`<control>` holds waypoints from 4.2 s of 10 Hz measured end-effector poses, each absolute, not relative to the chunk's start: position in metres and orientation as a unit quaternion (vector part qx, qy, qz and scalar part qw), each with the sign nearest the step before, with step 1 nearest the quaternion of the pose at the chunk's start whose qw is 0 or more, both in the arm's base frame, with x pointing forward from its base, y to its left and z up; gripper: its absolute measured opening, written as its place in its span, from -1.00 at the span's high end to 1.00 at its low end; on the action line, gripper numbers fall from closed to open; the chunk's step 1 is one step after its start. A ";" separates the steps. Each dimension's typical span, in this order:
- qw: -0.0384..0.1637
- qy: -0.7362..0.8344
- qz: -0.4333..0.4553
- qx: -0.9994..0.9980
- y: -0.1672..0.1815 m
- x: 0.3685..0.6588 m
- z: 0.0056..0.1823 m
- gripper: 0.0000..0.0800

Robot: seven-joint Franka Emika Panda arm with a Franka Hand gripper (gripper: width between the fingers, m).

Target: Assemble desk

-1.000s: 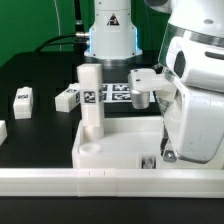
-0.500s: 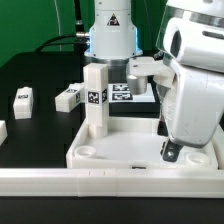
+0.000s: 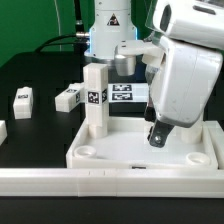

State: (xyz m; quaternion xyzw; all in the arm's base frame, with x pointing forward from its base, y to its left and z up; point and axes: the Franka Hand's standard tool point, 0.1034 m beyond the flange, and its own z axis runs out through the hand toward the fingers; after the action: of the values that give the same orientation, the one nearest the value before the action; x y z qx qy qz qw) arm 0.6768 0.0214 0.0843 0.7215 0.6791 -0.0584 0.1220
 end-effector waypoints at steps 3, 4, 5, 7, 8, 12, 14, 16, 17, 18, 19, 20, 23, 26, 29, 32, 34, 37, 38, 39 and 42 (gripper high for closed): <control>0.122 0.673 -0.058 0.727 0.020 0.677 0.084 -0.62; 0.123 0.658 -0.057 0.741 0.016 0.676 0.084 -0.62; 0.125 0.622 -0.057 0.771 0.008 0.673 0.084 -0.62; 0.129 0.534 -0.060 0.834 -0.003 0.669 0.087 -0.62; 0.133 0.498 -0.054 0.856 -0.005 0.669 0.088 -0.62; 0.137 0.382 -0.037 0.913 -0.005 0.669 0.086 -0.62; 0.110 0.217 -0.015 0.970 -0.019 0.666 0.091 -0.62; 0.057 0.075 -0.005 0.996 -0.049 0.662 0.089 -0.62; 0.036 0.027 -0.004 0.999 -0.060 0.658 0.087 -0.62; 0.035 -0.029 0.001 0.999 -0.063 0.656 0.084 -0.62; 0.035 -0.065 0.002 0.997 -0.060 0.657 0.083 -0.62; 0.035 -0.080 0.003 0.996 -0.061 0.657 0.083 -0.62; -0.005 -0.149 -0.026 0.989 -0.100 0.644 0.088 -0.62; -0.008 -0.187 -0.040 0.982 -0.127 0.610 0.080 -0.62; -0.006 -0.183 -0.038 0.982 -0.123 0.611 0.080 -0.62; -0.010 -0.204 -0.045 0.978 -0.133 0.593 0.078 -0.62; -0.021 -0.234 -0.064 0.970 -0.145 0.559 0.076 -0.62; -0.036 -0.259 -0.080 0.962 -0.149 0.533 0.070 -0.62; -0.036 -0.258 -0.081 0.962 -0.149 0.533 0.069 -0.62; -0.036 -0.258 -0.081 0.962 -0.149 0.533 0.069 -0.62; -0.053 -0.271 -0.083 0.958 -0.171 0.514 0.064 -0.62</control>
Offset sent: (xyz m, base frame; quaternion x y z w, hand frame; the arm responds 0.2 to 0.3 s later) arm 0.0000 0.0000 0.0000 0.0000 0.0000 0.0650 0.9979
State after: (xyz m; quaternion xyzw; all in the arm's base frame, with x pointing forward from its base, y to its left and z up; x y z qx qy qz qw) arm 0.5141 -0.1712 0.0636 0.9576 -0.2708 -0.0832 -0.0529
